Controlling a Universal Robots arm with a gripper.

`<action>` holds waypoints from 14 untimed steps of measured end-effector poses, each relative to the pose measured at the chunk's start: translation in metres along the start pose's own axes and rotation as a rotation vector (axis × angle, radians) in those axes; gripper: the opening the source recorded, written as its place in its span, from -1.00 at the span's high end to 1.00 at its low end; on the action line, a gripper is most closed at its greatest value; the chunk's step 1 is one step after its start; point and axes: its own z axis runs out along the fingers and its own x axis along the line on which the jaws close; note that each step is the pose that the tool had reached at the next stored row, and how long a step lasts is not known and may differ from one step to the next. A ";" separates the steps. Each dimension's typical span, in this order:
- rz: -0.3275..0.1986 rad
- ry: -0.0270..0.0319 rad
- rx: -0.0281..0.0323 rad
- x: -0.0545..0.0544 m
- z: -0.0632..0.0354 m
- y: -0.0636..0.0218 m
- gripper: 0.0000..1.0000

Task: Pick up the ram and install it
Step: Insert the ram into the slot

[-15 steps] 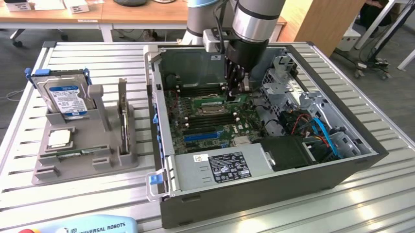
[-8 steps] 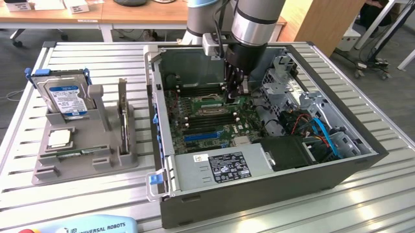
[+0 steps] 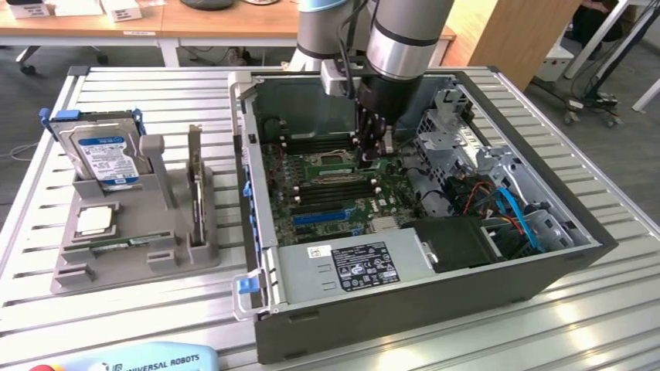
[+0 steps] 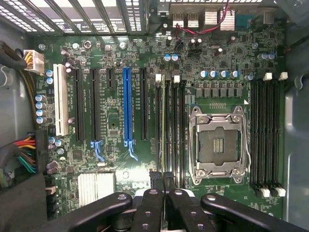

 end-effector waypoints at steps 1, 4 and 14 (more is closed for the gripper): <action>0.000 0.0000 0.0000 0.000 0.0005 0.0000 0.77; 0.000 0.0003 0.0000 0.000 0.0005 0.0000 0.77; 0.000 0.0002 0.0005 0.000 0.0060 -0.0001 0.77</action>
